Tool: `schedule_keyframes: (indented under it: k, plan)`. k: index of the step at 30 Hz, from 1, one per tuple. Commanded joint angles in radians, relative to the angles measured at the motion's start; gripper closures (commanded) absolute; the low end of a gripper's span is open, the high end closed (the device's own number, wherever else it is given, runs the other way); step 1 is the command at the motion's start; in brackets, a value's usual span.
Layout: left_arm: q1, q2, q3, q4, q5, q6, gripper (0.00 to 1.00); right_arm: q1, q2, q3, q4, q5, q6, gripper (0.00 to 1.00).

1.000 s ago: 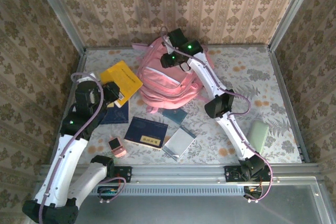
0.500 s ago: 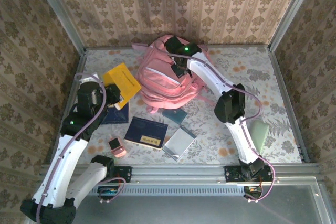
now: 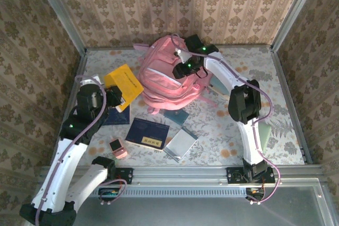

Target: Pack the student bag

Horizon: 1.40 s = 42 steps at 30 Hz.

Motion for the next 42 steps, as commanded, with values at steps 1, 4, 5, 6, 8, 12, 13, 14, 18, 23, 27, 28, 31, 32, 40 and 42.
schedule_keyframes:
  k: [1,4,5,6,8,12,13,14,18,23,27,28,31,32,40,42]
  plan:
    - [-0.003,-0.033,0.027,0.046,0.014,0.014,1.0,-0.008,0.051,0.043,0.007,-0.21,-0.017,0.45]
    - [0.0,-0.033,0.016,0.056,0.021,0.003,1.0,-0.013,0.101,0.091,-0.016,-0.22,-0.018,0.45]
    - [0.002,-0.032,0.014,0.058,0.023,0.0,1.0,-0.012,0.119,0.11,-0.024,-0.231,-0.018,0.45]
    - [0.002,-0.032,0.013,0.058,0.024,0.001,1.0,-0.011,0.133,0.123,-0.025,-0.245,-0.013,0.46]
    - [0.006,-0.032,0.018,0.053,0.017,0.01,1.0,-0.003,0.154,0.136,-0.014,-0.257,-0.003,0.47]
    - [0.013,-0.031,0.022,0.044,0.008,0.018,1.0,0.022,0.2,0.197,-0.032,-0.29,-0.008,0.58]
    - [0.013,-0.03,0.023,0.044,0.009,0.017,1.0,0.026,0.206,0.205,-0.033,-0.3,-0.01,0.6]
    - [0.015,-0.029,0.022,0.044,0.01,0.017,1.0,0.032,0.206,0.201,-0.029,-0.306,-0.011,0.63]
    - [0.022,-0.028,0.014,0.046,0.01,0.015,1.0,0.049,0.208,0.19,-0.027,-0.314,-0.034,0.67]
    - [0.025,-0.027,0.002,0.053,0.016,0.009,1.0,0.06,0.222,0.184,-0.021,-0.327,-0.037,0.69]
    - [0.028,-0.026,-0.004,0.055,0.02,0.006,1.0,0.065,0.245,0.189,-0.009,-0.26,-0.027,0.7]
    - [0.028,-0.025,-0.005,0.055,0.02,0.007,1.0,0.066,0.249,0.191,-0.009,-0.25,-0.027,0.71]
    - [0.029,-0.024,-0.012,0.06,0.019,0.007,1.0,0.075,0.262,0.193,-0.01,-0.216,-0.027,0.8]
    - [0.031,-0.023,-0.015,0.061,0.02,0.005,1.0,0.081,0.264,0.199,-0.017,-0.208,-0.033,0.88]
    - [0.051,-0.017,-0.007,0.038,0.027,0.004,1.0,0.043,0.142,0.201,0.031,-0.263,0.031,1.0]
    - [0.073,-0.009,-0.006,0.022,0.049,-0.032,1.0,0.017,0.104,0.201,0.053,-0.325,0.072,1.0]
